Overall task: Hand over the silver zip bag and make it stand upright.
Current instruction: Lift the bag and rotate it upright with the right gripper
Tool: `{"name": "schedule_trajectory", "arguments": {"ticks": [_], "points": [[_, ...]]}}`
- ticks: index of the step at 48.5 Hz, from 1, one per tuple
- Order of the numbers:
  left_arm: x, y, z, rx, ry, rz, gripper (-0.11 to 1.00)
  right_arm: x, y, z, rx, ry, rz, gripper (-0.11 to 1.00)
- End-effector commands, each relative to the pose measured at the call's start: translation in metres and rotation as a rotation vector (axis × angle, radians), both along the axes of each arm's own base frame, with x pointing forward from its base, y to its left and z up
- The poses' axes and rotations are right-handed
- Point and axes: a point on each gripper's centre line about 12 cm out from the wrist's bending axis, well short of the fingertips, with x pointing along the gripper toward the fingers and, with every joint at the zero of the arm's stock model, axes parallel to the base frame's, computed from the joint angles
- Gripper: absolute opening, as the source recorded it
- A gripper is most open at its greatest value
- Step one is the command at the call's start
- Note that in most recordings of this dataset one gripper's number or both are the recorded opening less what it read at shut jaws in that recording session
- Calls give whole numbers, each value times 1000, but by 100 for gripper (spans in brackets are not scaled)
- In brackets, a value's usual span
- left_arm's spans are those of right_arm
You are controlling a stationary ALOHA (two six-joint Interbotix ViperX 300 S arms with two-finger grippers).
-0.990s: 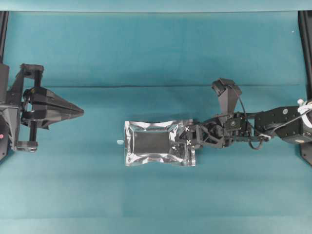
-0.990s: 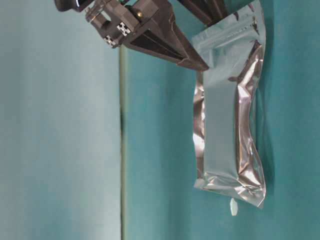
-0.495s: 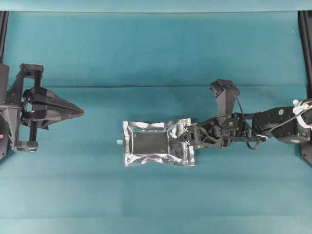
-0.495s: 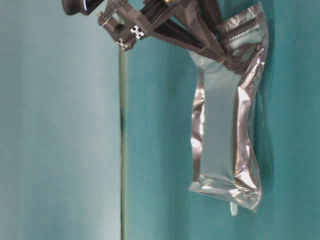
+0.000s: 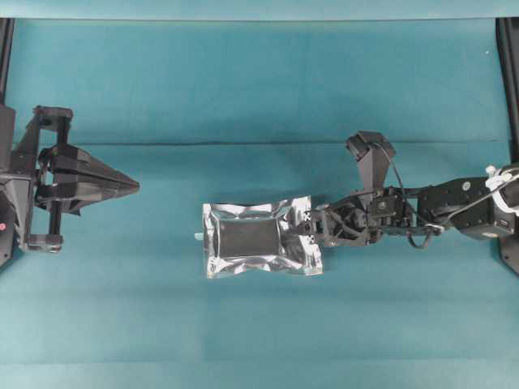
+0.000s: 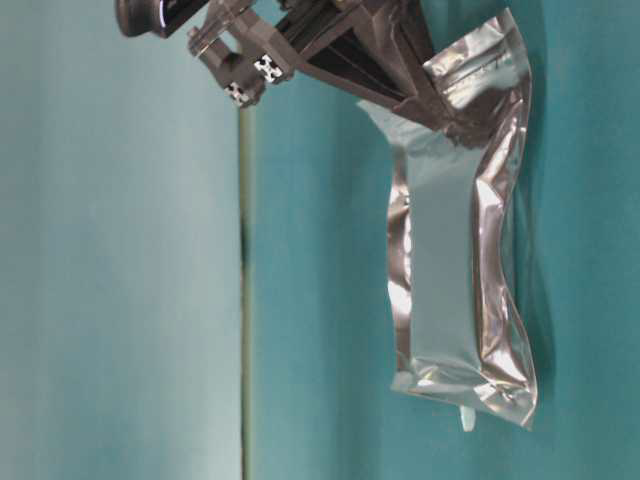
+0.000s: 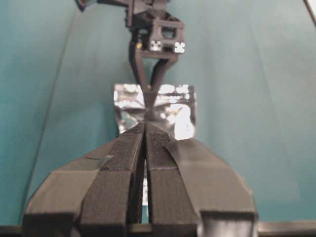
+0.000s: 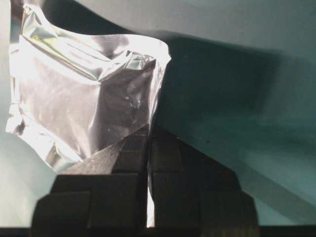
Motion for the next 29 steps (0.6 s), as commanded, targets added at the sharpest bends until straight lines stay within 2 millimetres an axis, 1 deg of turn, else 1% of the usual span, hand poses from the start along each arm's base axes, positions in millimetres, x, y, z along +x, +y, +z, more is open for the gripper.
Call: {"name": "schedule_trajectory", "arguments": {"ticks": [1, 7, 16, 21, 29], "points": [[3, 0, 10, 2, -28, 1, 2, 12, 3, 22, -32, -52, 49, 0], [3, 0, 10, 2, -28, 1, 2, 20, 3, 46, -82, -16, 127, 0], [3, 0, 10, 2, -28, 1, 2, 28, -4, 84, -188, 82, 249, 0], [3, 0, 10, 2, -28, 1, 2, 36, -6, 111, -234, 111, 303, 0], [2, 1, 10, -1, -31, 3, 2, 44, -6, 135, -277, 171, 376, 0]]}}
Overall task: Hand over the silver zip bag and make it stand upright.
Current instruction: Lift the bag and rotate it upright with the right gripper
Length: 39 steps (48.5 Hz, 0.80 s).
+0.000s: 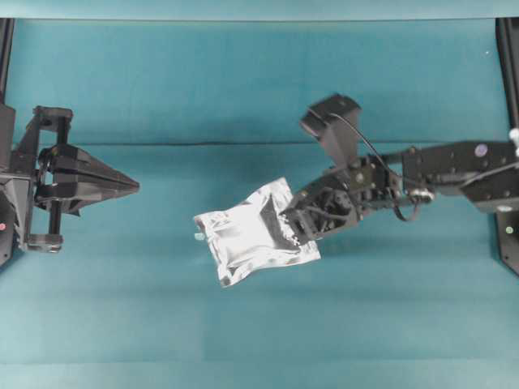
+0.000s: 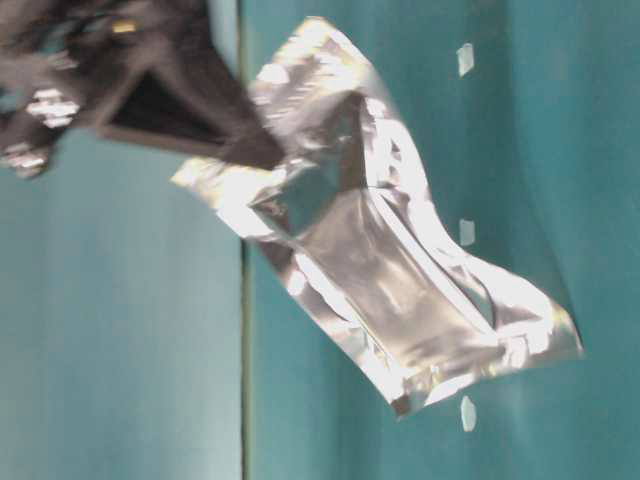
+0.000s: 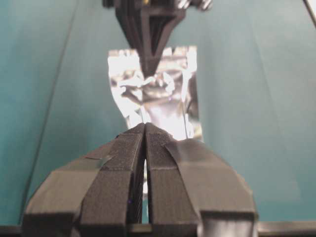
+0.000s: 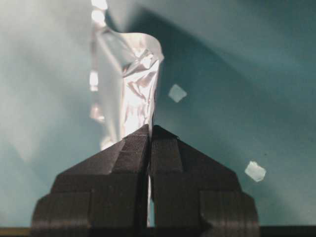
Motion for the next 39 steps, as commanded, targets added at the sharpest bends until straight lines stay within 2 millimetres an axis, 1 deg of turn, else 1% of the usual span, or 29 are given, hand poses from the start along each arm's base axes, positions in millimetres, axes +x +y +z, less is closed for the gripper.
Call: {"name": "schedule_trajectory", "arguments": {"ticks": [1, 14, 20, 29, 39], "points": [[2, 1, 10, 0, -31, 3, 2, 7, 0, 26, -31, -10, 42, 0], [-2, 1, 14, 7, -47, 1, 2, 19, -1, 59, -110, 110, 187, 0], [-3, 1, 14, 7, -51, 2, 2, 24, 0, 67, -142, 183, 264, 0], [-3, 1, 14, 8, -49, 1, 2, 38, 0, 74, -207, 282, 429, 0], [-3, 1, 14, 8, -49, 1, 2, 54, -3, 85, -291, 329, 623, 0]]}}
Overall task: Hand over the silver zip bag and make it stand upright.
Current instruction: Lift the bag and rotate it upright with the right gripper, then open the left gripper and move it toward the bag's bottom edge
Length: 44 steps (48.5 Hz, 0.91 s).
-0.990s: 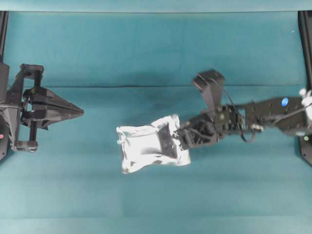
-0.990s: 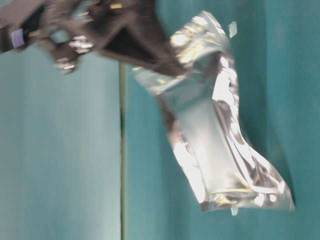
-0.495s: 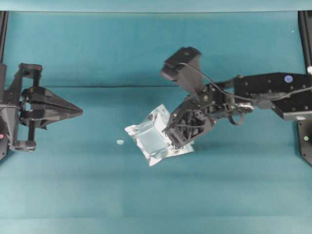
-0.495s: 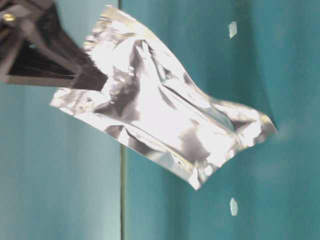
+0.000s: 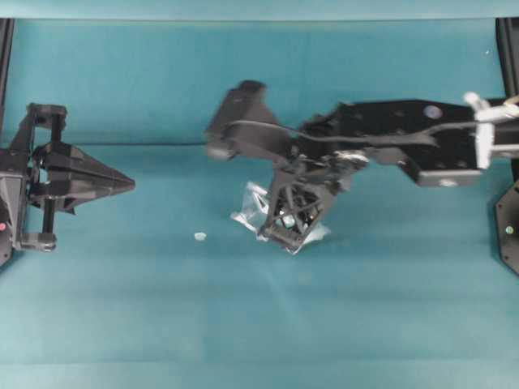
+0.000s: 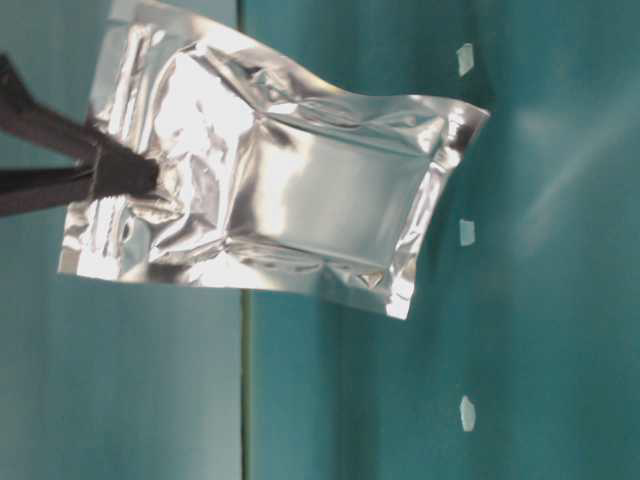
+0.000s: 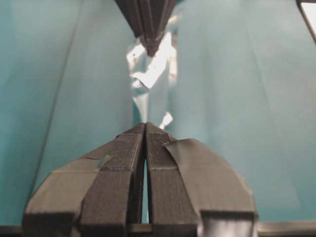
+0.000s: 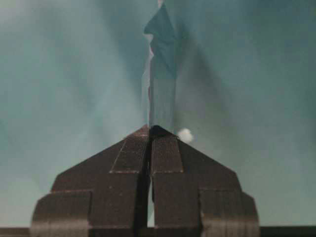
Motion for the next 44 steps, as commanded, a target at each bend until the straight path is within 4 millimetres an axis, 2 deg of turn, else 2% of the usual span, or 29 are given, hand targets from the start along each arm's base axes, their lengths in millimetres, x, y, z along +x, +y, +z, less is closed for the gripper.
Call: {"name": "schedule_trajectory", "arguments": {"ticks": [1, 7, 17, 32, 44], "points": [[2, 0, 7, 5, -20, 0, 2, 8, -2, 18, -30, -29, 85, 0], [2, 1, 5, 3, -15, 2, 2, 13, 1, 19, -68, -25, 227, 0], [0, 0, 2, -1, -8, 2, 2, 18, 6, 7, -111, -8, 403, 0], [2, 1, 1, -6, -8, 4, 2, 24, 3, -5, -158, 12, 457, 0], [0, 1, -6, -6, 11, 7, 3, 28, -1, -6, -189, 17, 462, 0]]}}
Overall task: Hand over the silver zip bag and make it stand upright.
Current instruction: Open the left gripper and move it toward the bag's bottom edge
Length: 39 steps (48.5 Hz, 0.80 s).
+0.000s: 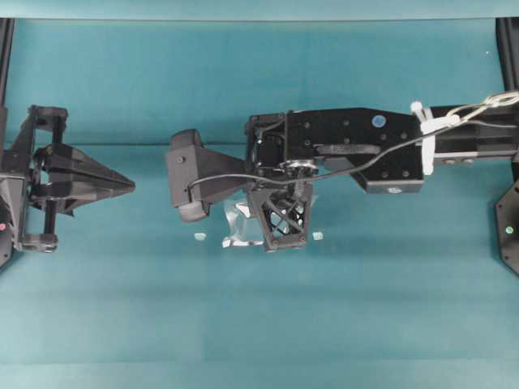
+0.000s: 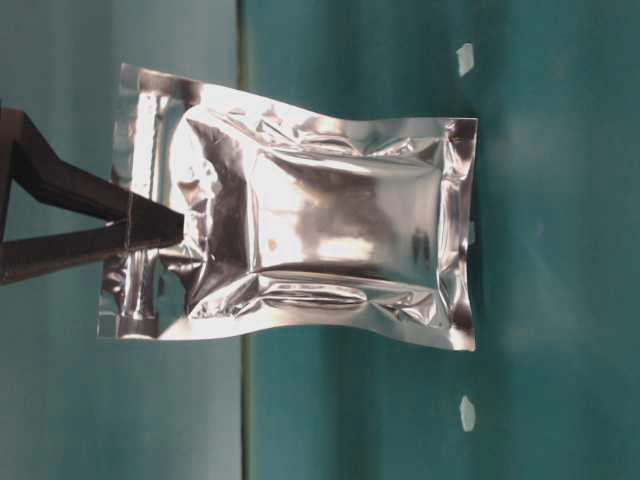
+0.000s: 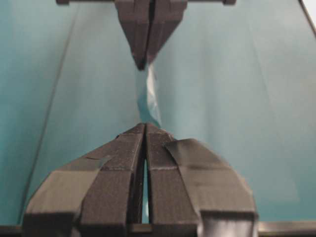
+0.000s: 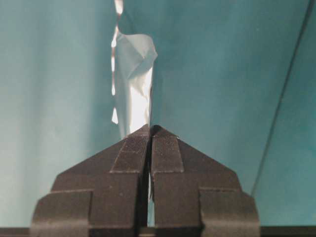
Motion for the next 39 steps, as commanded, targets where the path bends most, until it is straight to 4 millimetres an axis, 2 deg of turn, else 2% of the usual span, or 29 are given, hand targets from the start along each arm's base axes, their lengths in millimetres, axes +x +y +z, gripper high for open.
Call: {"name": "schedule_trajectory", "arguments": {"ticks": [1, 6, 23, 27, 32, 39], "points": [[1, 1, 3, 0, -12, 4, 4, 3, 0, 11, -14, -32, 16, 0], [1, 1, 2, 0, -9, 4, 11, 4, 0, 12, -19, -33, 18, 0], [0, 1, -2, -3, 3, 5, 67, 6, -1, 14, -30, -35, 18, 0], [0, 1, -2, -3, 1, 5, 72, 6, -2, 14, -35, -33, 19, 0], [0, 1, -2, -6, 1, 6, 74, 6, -3, 14, -54, -33, 24, 0], [3, 1, -13, -49, 39, 18, 74, 6, -8, 14, -101, -35, 30, 0]]}}
